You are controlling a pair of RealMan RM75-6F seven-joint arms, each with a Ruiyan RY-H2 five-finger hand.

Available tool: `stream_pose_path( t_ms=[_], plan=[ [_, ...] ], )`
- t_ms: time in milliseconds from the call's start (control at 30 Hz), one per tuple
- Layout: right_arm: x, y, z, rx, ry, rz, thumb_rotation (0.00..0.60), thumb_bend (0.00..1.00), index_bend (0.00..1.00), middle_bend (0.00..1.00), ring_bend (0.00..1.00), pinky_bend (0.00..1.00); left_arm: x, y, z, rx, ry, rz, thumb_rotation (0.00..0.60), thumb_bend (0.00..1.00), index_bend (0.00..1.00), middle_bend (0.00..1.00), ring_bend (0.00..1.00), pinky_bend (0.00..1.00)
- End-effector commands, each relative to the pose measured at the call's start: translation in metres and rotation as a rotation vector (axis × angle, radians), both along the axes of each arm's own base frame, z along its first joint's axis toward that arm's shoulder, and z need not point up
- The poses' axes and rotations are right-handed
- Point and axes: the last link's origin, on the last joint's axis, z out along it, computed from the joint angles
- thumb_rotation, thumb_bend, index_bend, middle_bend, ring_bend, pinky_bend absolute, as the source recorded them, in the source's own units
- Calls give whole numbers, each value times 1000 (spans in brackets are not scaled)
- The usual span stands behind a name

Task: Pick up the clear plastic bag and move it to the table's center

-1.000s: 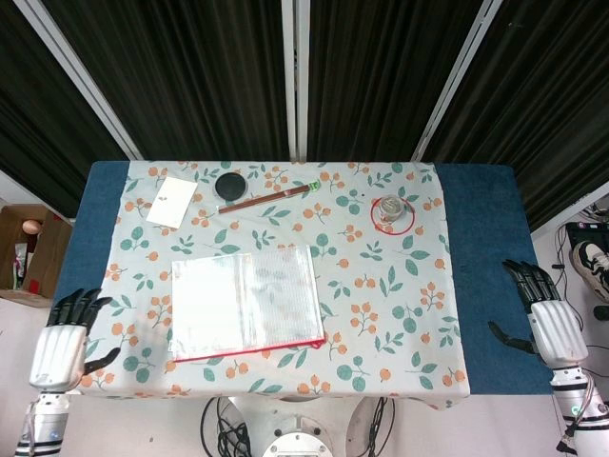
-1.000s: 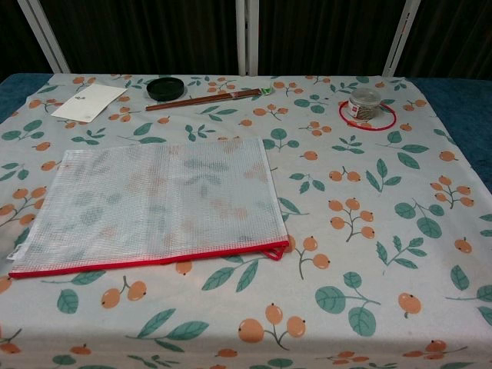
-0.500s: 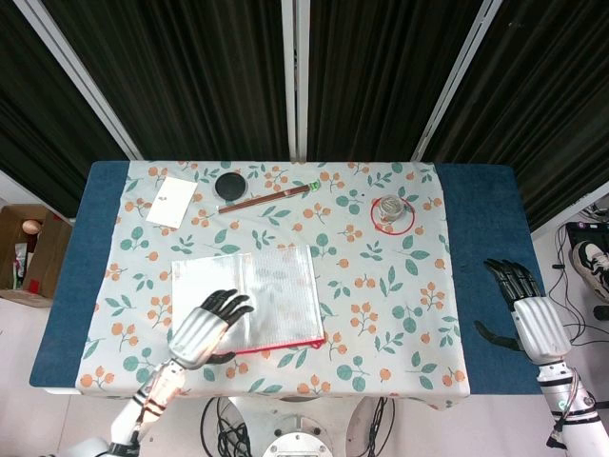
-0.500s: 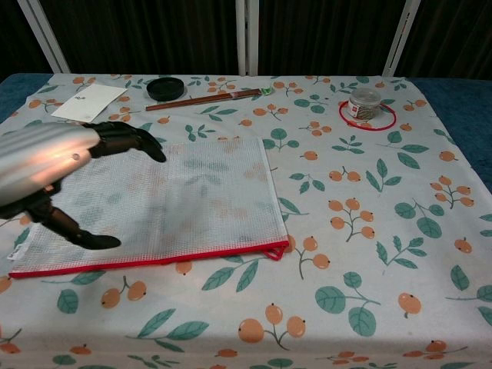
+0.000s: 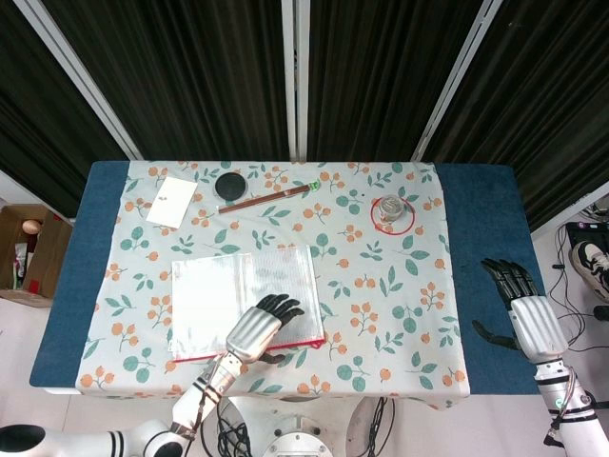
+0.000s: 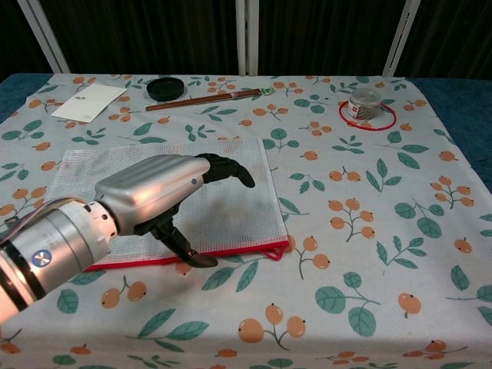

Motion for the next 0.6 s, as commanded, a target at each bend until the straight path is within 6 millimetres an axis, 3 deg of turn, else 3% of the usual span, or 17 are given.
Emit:
stream_pose_path(
  t_ms=[33, 333, 600],
  plan=[
    [0, 0, 1, -2, 0, -1, 600, 155, 6, 79, 0, 0, 7, 5, -6, 1, -2, 10, 600, 0, 199, 145, 104, 154],
    [-3, 0, 1, -4, -3, -10, 600, 155, 6, 79, 0, 0, 10, 12, -25, -10, 54, 5, 600, 0, 202, 145, 103, 153],
    [-4, -1, 1, -5, -3, -15, 600, 155, 6, 79, 0, 0, -5, 33, -19, 100, 65, 77, 600, 0, 229, 153, 103, 155]
  ],
)
